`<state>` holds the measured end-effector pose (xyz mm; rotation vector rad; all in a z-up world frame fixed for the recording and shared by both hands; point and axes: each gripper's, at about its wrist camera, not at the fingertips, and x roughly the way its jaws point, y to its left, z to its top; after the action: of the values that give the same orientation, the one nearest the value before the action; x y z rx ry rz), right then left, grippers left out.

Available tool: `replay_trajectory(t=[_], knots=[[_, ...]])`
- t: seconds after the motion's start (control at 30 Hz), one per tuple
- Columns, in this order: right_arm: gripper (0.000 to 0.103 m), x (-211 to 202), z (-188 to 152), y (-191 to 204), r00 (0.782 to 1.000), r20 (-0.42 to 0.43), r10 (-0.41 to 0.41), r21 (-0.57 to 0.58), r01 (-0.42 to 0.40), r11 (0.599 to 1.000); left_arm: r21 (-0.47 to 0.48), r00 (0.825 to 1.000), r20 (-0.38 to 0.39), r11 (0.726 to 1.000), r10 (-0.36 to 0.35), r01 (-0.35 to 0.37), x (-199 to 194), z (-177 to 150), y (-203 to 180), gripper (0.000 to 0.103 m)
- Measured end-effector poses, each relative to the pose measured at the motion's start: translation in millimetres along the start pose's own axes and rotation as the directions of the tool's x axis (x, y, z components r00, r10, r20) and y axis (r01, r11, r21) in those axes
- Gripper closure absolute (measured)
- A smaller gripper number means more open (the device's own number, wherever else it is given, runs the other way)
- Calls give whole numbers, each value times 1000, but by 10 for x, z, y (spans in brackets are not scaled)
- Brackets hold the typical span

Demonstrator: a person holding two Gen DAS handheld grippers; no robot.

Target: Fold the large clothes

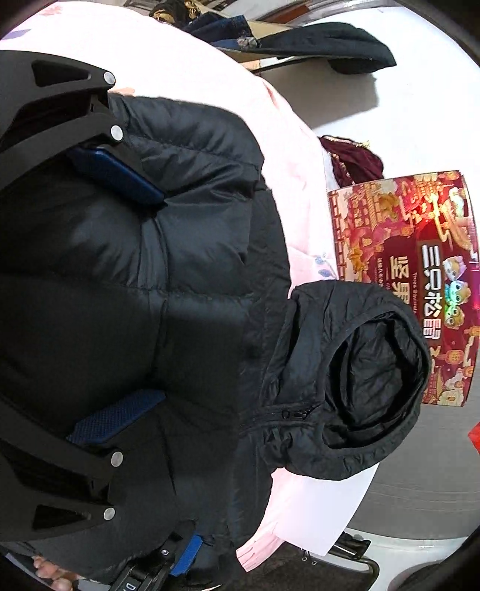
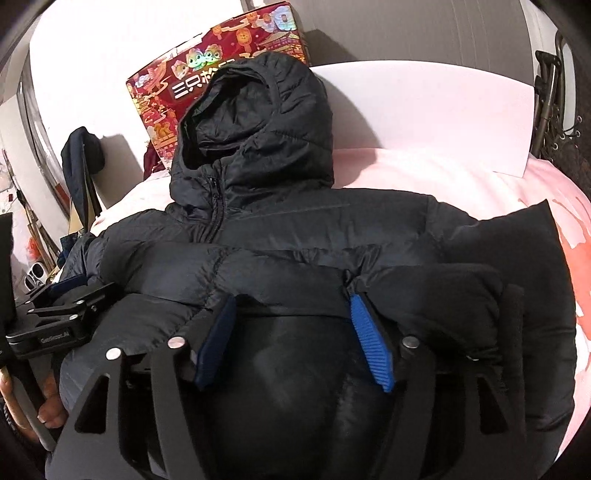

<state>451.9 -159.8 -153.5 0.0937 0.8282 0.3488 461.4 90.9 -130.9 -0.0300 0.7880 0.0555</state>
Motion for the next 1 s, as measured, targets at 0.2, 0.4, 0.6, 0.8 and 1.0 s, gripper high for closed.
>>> replay_trajectory(t=[0.2,0.4,0.6,0.8,1.0], knots=[[37,-362,-8,-42,995,102,11,18,-12,1000,-22,993,119,1000,5,-3,-437,-48,97,3],[35,-800,86,143,980,188,62,-8,-61,998,-6,986,167,1000,4,-3,-753,-134,87,3],[31,-694,-120,367,993,98,63,-86,-54,995,160,984,169,984,53,-80,-795,-390,-232,3],[31,-304,-317,188,996,-71,52,-45,-55,997,198,998,-42,979,48,-39,-339,-458,-275,3],[29,-270,-352,173,996,-69,56,-51,-60,997,230,996,10,969,91,-91,-402,-501,-339,3]])
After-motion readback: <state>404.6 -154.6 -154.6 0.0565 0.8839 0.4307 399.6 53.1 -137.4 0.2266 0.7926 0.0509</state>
